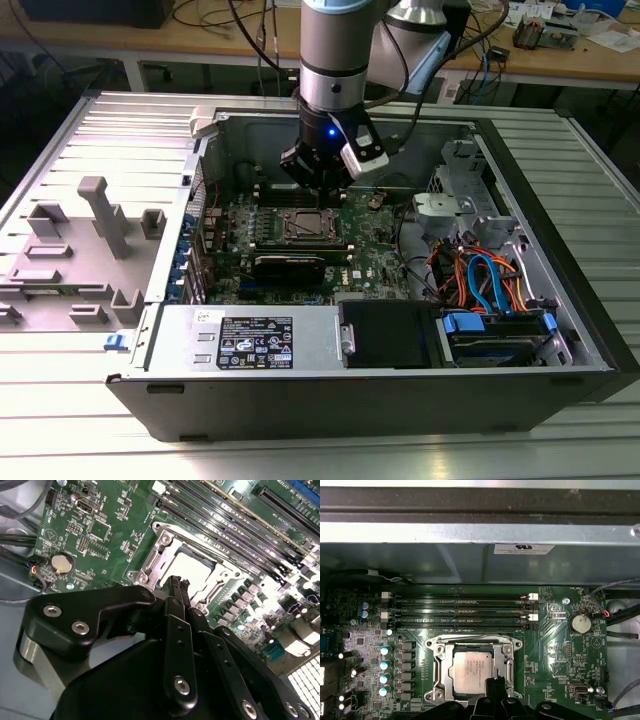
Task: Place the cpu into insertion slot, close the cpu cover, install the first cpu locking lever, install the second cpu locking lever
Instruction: 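Install the second cpu locking lever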
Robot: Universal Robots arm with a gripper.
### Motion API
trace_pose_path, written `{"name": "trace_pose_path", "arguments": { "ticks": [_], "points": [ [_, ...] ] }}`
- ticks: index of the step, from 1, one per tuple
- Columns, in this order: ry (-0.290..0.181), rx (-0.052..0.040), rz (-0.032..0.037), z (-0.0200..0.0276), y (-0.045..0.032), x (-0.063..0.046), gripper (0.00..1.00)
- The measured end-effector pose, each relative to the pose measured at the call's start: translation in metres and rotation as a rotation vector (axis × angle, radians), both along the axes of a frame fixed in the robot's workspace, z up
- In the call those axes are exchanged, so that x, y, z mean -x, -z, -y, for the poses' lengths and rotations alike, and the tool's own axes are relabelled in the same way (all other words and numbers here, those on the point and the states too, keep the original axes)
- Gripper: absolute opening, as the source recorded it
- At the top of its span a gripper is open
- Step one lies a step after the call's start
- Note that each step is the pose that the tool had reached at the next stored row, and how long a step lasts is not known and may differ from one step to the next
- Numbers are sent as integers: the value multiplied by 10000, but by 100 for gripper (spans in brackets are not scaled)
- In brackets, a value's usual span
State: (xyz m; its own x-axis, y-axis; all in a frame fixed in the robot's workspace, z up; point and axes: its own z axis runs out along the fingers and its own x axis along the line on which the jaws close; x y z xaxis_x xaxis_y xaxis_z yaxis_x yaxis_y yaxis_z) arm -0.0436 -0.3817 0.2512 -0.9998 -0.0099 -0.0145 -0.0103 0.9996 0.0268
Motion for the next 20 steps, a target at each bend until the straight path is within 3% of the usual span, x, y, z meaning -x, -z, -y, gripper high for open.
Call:
{"name": "trace_pose_path", "arguments": {
  "ticks": [4, 9, 15, 20],
  "points": [
    [0, 0, 0, 51, -6, 0, 11],
    [0, -1, 1, 230, -5, 0, 11],
    [0, 0, 1, 402, -6, 0, 11],
    [1, 0, 1, 426, -6, 0, 11]
  ]
}}
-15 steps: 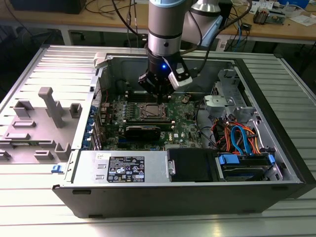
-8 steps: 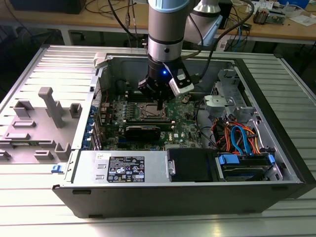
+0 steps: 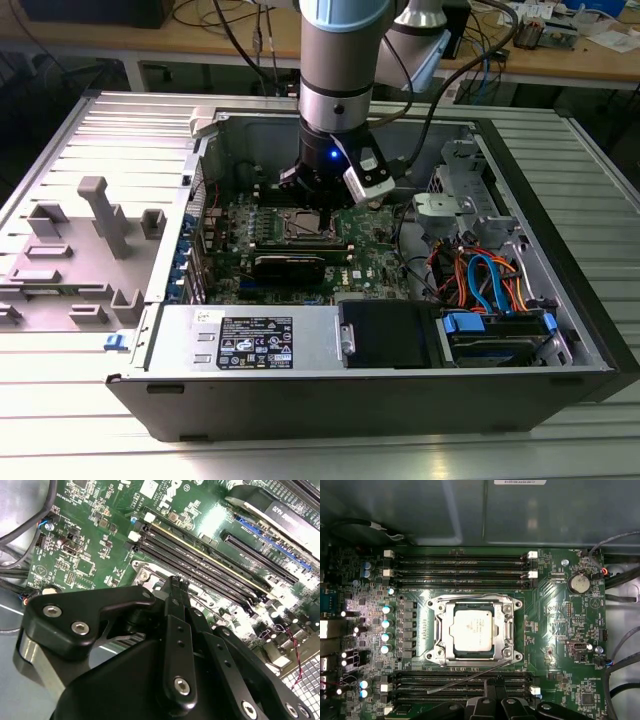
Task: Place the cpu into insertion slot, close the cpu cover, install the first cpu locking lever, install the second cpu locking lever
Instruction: 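Install the second cpu locking lever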
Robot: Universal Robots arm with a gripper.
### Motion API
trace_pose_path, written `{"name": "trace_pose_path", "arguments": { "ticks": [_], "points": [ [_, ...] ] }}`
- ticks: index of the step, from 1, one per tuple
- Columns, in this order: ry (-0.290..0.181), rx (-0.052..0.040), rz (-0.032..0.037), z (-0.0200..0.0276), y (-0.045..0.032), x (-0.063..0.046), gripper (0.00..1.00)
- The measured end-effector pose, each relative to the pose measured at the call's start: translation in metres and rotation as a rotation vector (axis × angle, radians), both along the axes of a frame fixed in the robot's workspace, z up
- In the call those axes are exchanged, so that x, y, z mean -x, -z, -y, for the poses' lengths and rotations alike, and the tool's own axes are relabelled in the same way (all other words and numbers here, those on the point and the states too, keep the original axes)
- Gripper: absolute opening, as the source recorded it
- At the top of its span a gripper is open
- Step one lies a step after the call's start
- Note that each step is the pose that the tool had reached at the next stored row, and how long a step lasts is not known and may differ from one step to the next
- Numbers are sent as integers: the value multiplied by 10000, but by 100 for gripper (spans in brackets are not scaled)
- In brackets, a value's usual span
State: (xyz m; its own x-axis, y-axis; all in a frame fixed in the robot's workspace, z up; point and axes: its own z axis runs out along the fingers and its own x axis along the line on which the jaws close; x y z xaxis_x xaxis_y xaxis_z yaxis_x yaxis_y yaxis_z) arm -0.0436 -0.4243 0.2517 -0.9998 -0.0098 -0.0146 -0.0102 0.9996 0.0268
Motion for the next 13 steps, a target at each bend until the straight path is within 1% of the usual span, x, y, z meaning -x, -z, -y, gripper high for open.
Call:
{"name": "trace_pose_path", "arguments": {
  "ticks": [11, 13],
  "points": [
    [-1, 0, -1, 6, 0, 0, 11],
    [-1, 6, -7, 7, -19, 0, 11]
  ]
}}
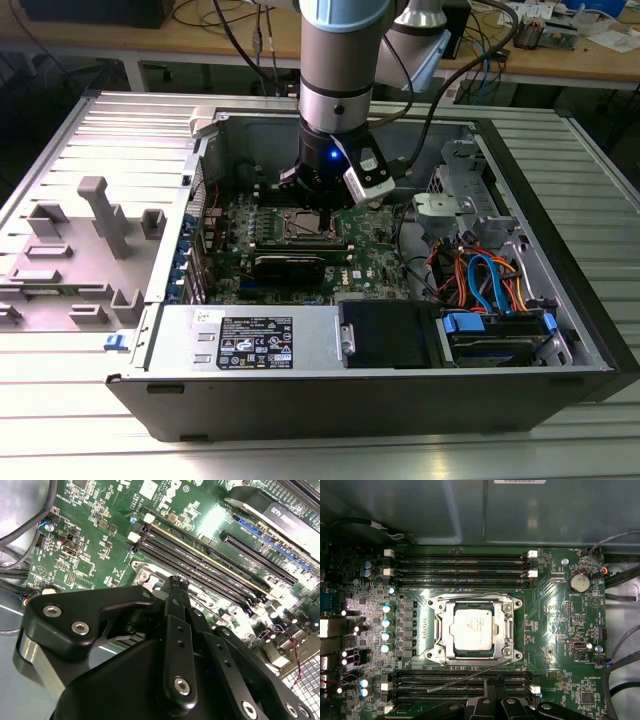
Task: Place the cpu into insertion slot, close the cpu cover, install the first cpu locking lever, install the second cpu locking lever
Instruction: 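Install the second cpu locking lever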
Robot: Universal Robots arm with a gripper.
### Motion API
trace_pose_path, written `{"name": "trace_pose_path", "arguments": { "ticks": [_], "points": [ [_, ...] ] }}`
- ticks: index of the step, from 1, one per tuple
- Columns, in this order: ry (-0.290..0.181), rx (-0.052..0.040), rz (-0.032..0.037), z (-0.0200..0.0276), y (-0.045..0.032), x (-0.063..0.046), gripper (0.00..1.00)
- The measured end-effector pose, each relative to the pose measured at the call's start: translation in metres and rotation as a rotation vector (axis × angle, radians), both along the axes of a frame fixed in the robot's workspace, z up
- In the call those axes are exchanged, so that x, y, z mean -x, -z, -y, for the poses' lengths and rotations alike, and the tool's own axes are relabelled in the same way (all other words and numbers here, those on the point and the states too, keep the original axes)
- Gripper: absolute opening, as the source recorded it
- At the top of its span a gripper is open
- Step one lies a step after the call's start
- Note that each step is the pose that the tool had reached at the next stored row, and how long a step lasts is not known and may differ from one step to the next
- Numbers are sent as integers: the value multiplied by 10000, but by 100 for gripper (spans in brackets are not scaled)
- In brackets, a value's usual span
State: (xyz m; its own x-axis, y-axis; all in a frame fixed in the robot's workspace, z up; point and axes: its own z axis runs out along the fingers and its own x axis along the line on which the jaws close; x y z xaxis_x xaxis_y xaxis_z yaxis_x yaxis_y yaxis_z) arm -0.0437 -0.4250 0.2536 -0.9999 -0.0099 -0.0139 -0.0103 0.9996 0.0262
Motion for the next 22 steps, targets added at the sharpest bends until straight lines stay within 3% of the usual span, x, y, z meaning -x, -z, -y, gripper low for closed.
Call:
{"name": "trace_pose_path", "arguments": {
  "ticks": [4, 10, 11, 12, 13, 22],
  "points": [
    [-16, -4, -6, -1, -16, 13, 11],
    [-40, -8, -13, -1, 50, 231, 11],
    [-113, -6, -30, -1, 94, 259, 11],
    [-194, -136, -32, 20, 94, 265, 11],
    [-195, -642, -27, 82, 94, 266, 11],
    [-277, -711, -29, 122, 136, 359, 11]
  ]
}}
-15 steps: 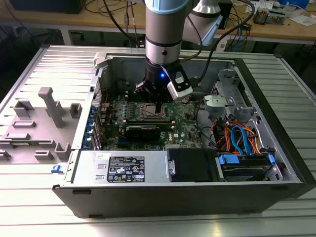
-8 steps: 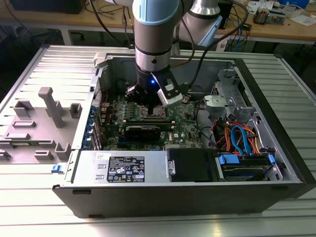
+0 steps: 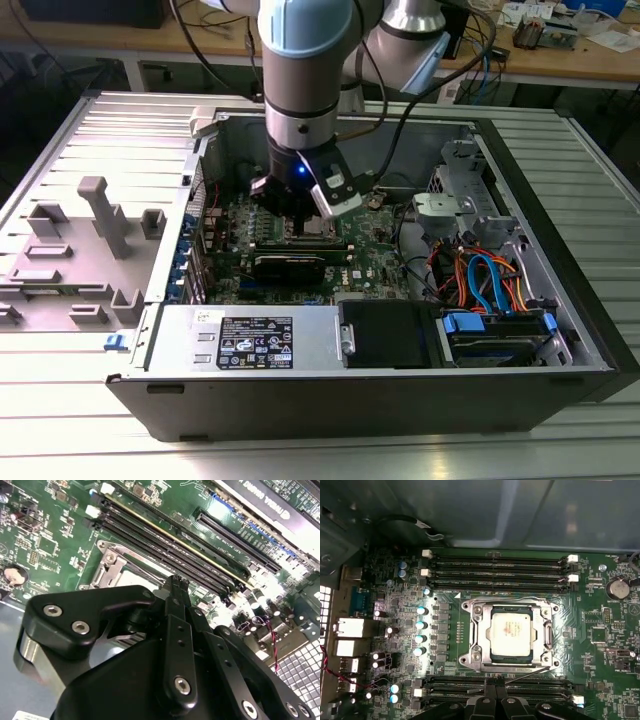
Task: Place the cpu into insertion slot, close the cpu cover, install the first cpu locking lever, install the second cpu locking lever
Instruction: 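Install the second cpu locking lever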
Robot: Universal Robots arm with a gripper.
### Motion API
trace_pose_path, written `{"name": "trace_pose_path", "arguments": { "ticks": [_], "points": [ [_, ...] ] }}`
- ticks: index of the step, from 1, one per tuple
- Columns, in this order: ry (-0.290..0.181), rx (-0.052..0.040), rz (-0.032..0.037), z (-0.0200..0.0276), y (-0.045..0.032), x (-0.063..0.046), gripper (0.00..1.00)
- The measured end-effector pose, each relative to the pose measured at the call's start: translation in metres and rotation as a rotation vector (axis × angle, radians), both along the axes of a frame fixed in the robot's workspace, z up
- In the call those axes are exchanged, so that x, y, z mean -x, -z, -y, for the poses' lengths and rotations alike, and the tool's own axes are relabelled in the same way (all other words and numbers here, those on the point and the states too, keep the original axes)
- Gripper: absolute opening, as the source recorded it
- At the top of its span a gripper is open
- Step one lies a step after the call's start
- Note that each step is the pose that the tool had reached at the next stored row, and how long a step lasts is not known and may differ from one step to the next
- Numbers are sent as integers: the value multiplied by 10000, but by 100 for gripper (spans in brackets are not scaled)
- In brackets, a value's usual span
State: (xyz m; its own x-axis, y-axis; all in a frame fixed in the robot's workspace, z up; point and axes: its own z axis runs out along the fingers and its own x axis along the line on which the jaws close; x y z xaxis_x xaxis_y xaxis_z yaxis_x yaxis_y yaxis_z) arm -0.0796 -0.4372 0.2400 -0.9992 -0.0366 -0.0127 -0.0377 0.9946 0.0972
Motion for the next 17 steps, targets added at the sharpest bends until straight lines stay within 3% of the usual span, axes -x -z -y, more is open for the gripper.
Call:
{"name": "trace_pose_path", "arguments": {
  "ticks": [9, 17],
  "points": [
    [-98, -79, -5, 7, 43, 29, 11],
    [-98, -91, -5, 6, 44, 28, 11]
  ]
}}
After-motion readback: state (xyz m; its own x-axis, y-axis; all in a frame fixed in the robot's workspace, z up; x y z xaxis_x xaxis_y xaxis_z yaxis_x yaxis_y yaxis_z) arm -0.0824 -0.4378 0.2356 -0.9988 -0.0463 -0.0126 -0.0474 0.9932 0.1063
